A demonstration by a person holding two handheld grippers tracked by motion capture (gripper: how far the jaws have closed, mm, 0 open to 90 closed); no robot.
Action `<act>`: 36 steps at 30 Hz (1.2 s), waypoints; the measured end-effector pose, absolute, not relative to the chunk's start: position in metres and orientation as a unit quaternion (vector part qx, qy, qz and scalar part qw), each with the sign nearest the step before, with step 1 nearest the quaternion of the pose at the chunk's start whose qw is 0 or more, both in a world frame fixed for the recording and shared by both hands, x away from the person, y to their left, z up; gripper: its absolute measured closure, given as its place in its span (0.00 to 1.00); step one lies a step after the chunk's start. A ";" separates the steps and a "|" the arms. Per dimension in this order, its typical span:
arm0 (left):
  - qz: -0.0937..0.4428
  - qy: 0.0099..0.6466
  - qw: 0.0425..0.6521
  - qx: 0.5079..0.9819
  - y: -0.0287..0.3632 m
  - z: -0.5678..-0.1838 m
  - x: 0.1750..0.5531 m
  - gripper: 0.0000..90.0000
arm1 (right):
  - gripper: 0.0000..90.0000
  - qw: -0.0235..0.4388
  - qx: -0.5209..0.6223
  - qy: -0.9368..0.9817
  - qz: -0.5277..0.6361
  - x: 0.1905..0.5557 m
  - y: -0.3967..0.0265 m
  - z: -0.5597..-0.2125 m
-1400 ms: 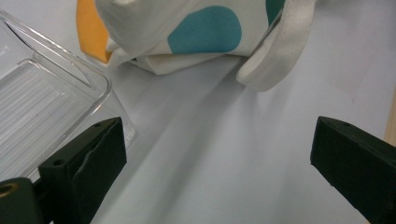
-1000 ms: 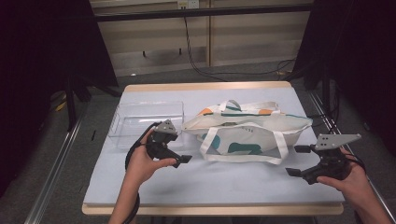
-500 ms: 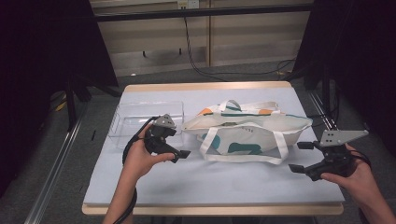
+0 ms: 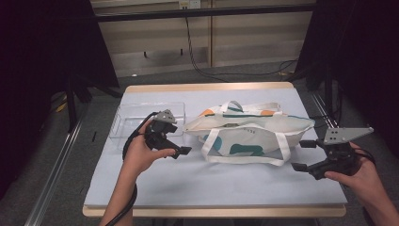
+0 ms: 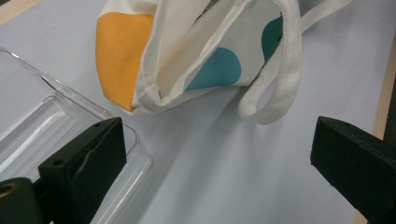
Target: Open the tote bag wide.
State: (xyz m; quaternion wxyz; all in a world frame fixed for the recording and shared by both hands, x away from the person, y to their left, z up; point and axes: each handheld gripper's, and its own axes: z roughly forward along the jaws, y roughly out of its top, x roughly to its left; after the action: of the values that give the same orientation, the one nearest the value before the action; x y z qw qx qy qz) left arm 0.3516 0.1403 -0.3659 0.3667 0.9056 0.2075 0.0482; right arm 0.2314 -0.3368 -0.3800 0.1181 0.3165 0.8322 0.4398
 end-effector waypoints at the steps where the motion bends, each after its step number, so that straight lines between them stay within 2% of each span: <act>1: 0.046 0.213 0.371 0.903 0.139 -0.365 0.352 0.04 | 0.14 0.117 0.315 0.832 0.442 0.232 -0.337 -0.379; 36: 0.048 0.199 0.358 0.911 0.124 -0.335 0.388 0.05 | 0.22 0.126 0.306 0.830 0.449 0.251 -0.326 -0.353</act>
State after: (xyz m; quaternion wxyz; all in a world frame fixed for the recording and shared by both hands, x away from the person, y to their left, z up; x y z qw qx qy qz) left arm 0.3880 0.1240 -0.3354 0.3580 0.9111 0.1988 0.0479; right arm 0.2508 -0.3256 -0.3528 0.1259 0.3063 0.8302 0.4485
